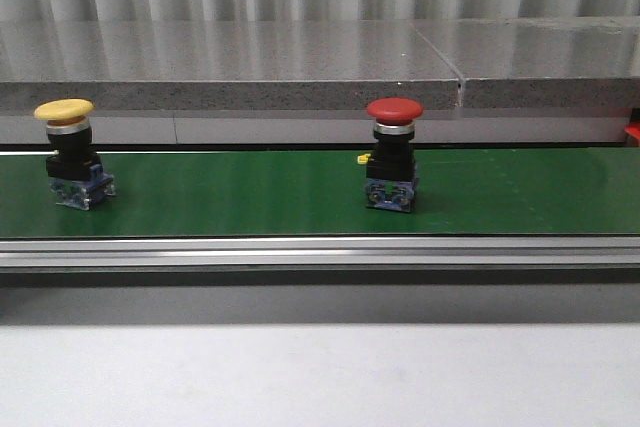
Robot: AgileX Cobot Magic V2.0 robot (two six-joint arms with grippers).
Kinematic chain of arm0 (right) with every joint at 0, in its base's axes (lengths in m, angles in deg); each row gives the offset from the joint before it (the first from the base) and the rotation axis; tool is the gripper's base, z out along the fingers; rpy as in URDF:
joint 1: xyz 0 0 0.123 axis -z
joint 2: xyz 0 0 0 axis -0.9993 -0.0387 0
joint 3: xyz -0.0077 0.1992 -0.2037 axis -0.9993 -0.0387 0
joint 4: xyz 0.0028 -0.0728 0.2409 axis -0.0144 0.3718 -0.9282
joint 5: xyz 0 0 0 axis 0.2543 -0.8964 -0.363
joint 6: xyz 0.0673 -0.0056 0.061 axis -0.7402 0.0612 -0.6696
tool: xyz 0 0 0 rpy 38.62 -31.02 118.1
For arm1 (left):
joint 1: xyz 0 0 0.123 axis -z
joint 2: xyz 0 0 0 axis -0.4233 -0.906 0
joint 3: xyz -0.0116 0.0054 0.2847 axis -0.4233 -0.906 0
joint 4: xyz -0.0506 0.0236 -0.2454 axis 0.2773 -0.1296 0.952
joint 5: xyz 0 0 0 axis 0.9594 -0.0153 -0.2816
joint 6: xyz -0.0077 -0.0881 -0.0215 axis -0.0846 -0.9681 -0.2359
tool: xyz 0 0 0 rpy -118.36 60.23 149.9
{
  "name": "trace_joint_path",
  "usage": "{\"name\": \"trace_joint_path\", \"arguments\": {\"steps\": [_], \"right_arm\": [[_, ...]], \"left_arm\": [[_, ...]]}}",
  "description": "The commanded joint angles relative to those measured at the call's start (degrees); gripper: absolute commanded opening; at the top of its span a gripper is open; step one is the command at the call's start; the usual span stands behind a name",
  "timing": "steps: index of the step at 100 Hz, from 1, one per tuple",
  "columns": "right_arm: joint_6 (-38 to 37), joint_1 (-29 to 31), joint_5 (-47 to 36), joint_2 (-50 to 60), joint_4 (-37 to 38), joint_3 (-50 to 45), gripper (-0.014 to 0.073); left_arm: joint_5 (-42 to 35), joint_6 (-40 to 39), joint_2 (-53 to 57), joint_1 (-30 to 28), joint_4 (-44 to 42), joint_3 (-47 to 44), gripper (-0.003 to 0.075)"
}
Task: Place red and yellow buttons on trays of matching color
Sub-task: 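Lower the right gripper onto the red button at the belt's end and grasp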
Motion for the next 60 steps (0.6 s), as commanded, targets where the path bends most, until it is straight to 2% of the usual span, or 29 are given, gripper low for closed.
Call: {"name": "trace_joint_path", "arguments": {"steps": [1, 20, 60], "right_arm": [[2.25, -1.71, -1.29, -3.68, -1.31, 3.78, 0.0636], [4.73, -7.12, -2.41, -11.31, -1.31, 5.91, 0.0636], [4.84, -17.17, -7.28, -24.78, -1.26, 10.05, 0.0636]], "left_arm": [[-4.24, -0.55, -0.38, 0.48, -0.47, 1.62, -0.0021], [-4.24, -0.55, -0.38, 0.48, -0.47, 1.62, -0.0021], [-4.24, -0.55, -0.38, 0.48, -0.47, 1.62, -0.0021]]}}
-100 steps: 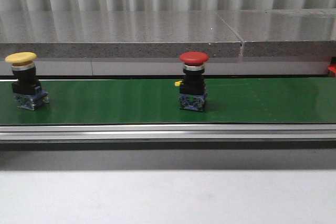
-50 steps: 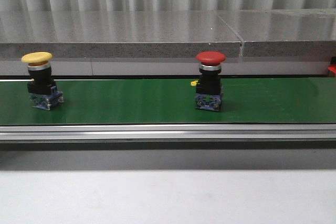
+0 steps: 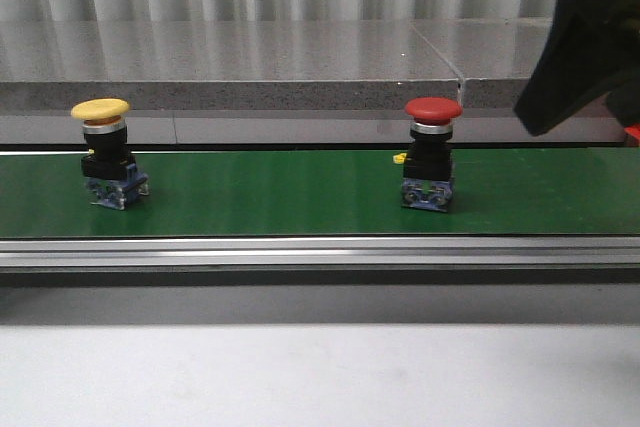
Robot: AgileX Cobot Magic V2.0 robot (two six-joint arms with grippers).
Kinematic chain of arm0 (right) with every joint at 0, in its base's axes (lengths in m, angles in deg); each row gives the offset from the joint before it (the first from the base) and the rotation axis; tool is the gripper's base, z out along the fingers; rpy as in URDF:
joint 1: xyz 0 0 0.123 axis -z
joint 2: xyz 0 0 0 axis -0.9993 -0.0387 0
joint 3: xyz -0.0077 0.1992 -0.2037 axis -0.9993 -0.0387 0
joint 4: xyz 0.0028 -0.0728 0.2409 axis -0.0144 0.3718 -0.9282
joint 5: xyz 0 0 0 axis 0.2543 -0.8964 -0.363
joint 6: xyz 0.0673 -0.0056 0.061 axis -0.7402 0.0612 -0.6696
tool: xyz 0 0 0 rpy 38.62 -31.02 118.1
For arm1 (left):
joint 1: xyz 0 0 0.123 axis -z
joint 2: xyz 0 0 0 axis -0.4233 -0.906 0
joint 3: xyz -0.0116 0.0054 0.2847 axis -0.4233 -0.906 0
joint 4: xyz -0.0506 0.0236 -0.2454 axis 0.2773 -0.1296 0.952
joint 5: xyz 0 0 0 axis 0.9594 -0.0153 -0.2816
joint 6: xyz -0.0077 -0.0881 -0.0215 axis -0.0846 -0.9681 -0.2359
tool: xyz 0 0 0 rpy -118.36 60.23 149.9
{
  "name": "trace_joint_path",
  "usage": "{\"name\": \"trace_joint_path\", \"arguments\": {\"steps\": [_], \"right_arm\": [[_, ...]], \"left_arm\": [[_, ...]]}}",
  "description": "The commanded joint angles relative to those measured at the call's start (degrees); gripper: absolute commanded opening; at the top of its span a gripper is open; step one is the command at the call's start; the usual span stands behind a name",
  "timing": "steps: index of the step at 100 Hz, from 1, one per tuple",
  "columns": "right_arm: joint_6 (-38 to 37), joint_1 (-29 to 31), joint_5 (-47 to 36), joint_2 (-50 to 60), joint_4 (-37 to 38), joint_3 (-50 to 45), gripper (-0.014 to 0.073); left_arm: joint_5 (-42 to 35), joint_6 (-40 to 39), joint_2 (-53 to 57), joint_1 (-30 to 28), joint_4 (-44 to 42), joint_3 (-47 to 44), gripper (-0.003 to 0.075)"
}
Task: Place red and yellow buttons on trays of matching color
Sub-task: 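Lower the right gripper onto the red button at the belt's end and grasp, then carry the red button into the red tray and open the right gripper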
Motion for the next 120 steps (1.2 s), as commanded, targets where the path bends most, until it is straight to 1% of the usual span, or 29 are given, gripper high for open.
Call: {"name": "trace_joint_path", "arguments": {"steps": [1, 14, 37, 66, 71, 78, 83, 85, 90, 95, 100, 110, 120], "right_arm": [[0.58, -1.57, -3.52, -1.40, -1.17, 3.18, 0.0636], [0.58, -2.63, -5.33, -5.26, -1.07, 5.31, 0.0636], [0.58, -2.88, -5.88, -10.74, -1.07, 9.03, 0.0636], [0.58, -3.00, -8.45, -14.99, -1.05, 11.20, 0.0634], [0.58, -3.00, -8.86, -15.28, -1.05, 11.20, 0.0622], [0.58, -3.00, -8.73, -15.39, -1.00, 11.20, 0.0541], [0.58, -3.00, -8.49, -15.39, -1.00, 11.20, 0.0426], [0.58, -3.00, -8.37, -15.39, -1.00, 11.20, 0.0393], [0.58, -3.00, -7.98, -15.39, -1.00, 11.20, 0.0267], [0.58, -3.00, -7.18, -15.39, -1.00, 11.26, 0.0190], [0.58, -2.94, -5.75, -15.39, -0.93, 11.80, 0.0160], [0.58, -2.25, -2.06, -15.19, 0.12, 14.02, 0.0164], [0.58, -0.14, 1.57, -14.56, 1.42, 17.53, 0.0164]], "left_arm": [[-4.24, -0.55, -0.38, 0.48, -0.47, 1.62, -0.0021], [-4.24, -0.55, -0.38, 0.48, -0.47, 1.62, -0.0021], [-4.24, -0.55, -0.38, 0.48, -0.47, 1.62, -0.0021], [-4.24, -0.55, -0.38, 0.48, -0.47, 1.62, -0.0021], [-4.24, -0.55, -0.38, 0.48, -0.47, 1.62, -0.0021], [-4.24, -0.55, -0.38, 0.48, -0.47, 1.62, -0.0021], [-4.24, -0.55, -0.38, 0.48, -0.47, 1.62, -0.0021], [-4.24, -0.55, -0.38, 0.48, -0.47, 1.62, -0.0021], [-4.24, -0.55, -0.38, 0.48, -0.47, 1.62, -0.0021], [-4.24, -0.55, -0.38, 0.48, -0.47, 1.62, -0.0021], [-4.24, -0.55, -0.38, 0.48, -0.47, 1.62, -0.0021], [-4.24, -0.55, -0.38, 0.48, -0.47, 1.62, -0.0021], [-4.24, -0.55, -0.38, 0.48, -0.47, 1.62, -0.0021]]}}
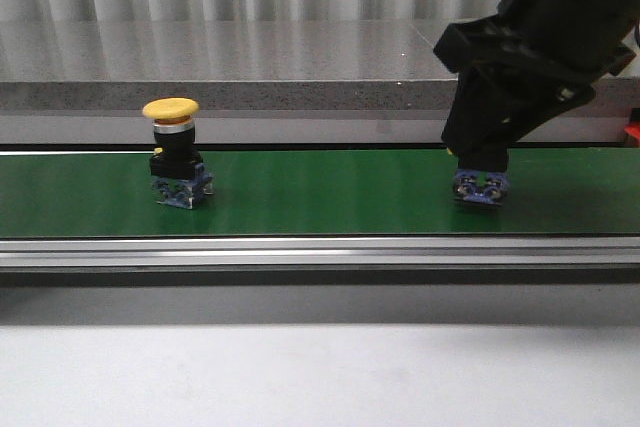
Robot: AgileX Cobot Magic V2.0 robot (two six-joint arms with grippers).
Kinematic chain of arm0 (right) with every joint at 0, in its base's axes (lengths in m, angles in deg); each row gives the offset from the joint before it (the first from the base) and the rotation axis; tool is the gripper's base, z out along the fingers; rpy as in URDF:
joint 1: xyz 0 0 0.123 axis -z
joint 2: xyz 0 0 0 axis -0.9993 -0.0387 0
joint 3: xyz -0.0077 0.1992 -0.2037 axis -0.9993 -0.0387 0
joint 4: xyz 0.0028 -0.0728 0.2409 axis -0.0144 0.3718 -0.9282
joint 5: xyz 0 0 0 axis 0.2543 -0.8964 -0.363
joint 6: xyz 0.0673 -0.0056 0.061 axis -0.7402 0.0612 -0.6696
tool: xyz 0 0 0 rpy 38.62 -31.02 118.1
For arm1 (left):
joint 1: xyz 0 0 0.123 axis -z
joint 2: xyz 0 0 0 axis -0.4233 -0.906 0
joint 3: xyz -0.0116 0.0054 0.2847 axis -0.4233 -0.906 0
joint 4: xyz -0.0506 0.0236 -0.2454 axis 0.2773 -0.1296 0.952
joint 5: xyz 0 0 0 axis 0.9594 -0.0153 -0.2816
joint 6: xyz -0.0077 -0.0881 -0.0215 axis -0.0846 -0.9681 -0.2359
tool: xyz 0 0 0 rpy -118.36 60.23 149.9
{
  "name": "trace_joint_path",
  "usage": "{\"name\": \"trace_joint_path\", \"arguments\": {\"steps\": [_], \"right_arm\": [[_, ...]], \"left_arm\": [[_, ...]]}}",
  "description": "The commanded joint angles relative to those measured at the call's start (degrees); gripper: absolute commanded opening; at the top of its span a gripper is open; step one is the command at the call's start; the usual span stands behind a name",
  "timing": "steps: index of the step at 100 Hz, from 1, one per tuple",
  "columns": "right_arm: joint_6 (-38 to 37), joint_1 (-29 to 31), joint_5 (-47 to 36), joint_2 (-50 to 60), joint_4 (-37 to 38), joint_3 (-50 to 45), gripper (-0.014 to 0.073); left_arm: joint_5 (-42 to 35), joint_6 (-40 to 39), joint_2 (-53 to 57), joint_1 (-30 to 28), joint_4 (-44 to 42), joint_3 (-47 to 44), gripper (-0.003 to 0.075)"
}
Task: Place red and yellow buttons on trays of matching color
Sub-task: 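Carry the red button into the red tray and open the right gripper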
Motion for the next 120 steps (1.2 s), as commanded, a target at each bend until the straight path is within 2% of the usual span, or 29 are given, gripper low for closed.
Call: {"name": "trace_joint_path", "arguments": {"steps": [1, 15, 30, 54, 68, 89, 120], "right_arm": [[0.38, 2.34, 1.25, 2.76, 0.83, 4.69, 0.0164], [0.22, 8.92, 4.79, 3.55, 1.19, 10.57, 0.0164], [-0.90, 18.25, 4.69, 3.61, 1.19, 15.14, 0.0164], [-2.10, 33.91, -1.38, 3.19, 1.19, 16.34, 0.0164], [-3.77, 40.81, -4.93, 2.64, 1.13, 16.34, 0.0164], [-5.56, 46.83, -9.86, -0.16, 1.10, 16.34, 0.0164], [-5.60, 52.00, -12.86, -9.10, 0.59, 16.34, 0.0164]], "left_arm": [[-4.24, -0.55, -0.38, 0.48, -0.47, 1.62, -0.0021], [-4.24, -0.55, -0.38, 0.48, -0.47, 1.62, -0.0021], [-4.24, -0.55, -0.38, 0.48, -0.47, 1.62, -0.0021], [-4.24, -0.55, -0.38, 0.48, -0.47, 1.62, -0.0021], [-4.24, -0.55, -0.38, 0.48, -0.47, 1.62, -0.0021], [-4.24, -0.55, -0.38, 0.48, -0.47, 1.62, -0.0021], [-4.24, -0.55, -0.38, 0.48, -0.47, 1.62, -0.0021]]}}
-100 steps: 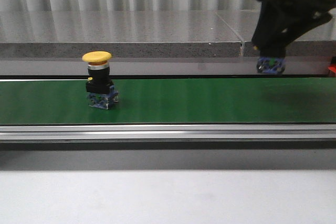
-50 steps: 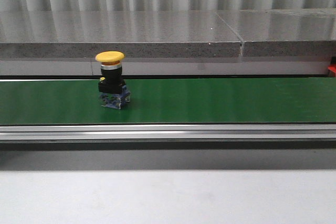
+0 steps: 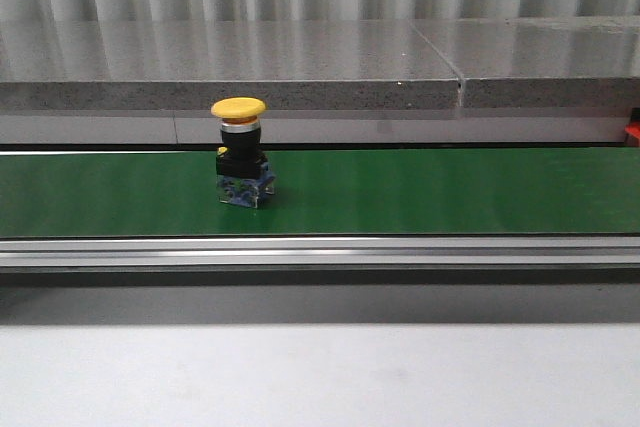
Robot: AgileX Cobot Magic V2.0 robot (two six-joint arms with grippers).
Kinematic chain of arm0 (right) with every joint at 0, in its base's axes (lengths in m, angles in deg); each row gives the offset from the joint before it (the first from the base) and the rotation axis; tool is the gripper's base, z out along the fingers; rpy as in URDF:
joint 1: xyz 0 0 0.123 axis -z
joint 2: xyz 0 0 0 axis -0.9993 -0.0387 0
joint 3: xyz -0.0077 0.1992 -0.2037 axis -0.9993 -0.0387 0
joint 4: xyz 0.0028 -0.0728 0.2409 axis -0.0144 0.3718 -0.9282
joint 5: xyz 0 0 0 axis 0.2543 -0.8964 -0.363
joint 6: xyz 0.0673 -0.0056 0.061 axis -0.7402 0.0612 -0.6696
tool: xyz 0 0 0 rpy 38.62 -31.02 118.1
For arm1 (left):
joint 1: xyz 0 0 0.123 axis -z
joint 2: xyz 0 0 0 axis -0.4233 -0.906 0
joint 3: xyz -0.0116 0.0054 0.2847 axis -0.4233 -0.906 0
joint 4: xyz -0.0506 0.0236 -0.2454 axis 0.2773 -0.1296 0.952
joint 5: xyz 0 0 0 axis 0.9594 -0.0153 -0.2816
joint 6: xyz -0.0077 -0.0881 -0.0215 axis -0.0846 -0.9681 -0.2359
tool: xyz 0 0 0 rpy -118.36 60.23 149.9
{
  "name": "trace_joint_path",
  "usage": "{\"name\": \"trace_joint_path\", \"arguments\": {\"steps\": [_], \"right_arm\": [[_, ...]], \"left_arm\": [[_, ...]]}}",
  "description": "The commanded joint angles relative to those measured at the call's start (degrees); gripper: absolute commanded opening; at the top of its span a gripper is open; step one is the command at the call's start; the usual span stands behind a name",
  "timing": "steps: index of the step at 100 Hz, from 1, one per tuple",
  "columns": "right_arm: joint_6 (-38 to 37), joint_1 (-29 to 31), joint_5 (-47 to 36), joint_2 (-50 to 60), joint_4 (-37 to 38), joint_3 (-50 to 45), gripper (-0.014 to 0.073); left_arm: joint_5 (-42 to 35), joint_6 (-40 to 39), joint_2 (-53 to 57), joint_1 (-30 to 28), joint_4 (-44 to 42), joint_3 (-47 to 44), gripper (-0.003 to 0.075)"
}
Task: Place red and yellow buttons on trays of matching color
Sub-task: 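Carry the red button into the red tray and open the right gripper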
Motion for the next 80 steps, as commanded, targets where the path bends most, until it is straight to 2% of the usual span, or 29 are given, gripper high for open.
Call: {"name": "trace_joint_path", "arguments": {"steps": [1, 50, 80], "right_arm": [[-0.23, 1.73, -3.83, 0.47, -1.13, 2.01, 0.0164], [-0.18, 4.01, -1.91, -10.80, -4.84, 5.58, 0.0164], [0.01, 4.01, -2.14, -12.71, -5.78, 6.38, 0.0164]], "left_arm": [[-4.24, -0.55, -0.38, 0.48, -0.47, 1.62, -0.0021], [-4.24, -0.55, -0.38, 0.48, -0.47, 1.62, -0.0021], [-4.24, -0.55, -0.38, 0.48, -0.47, 1.62, -0.0021]]}}
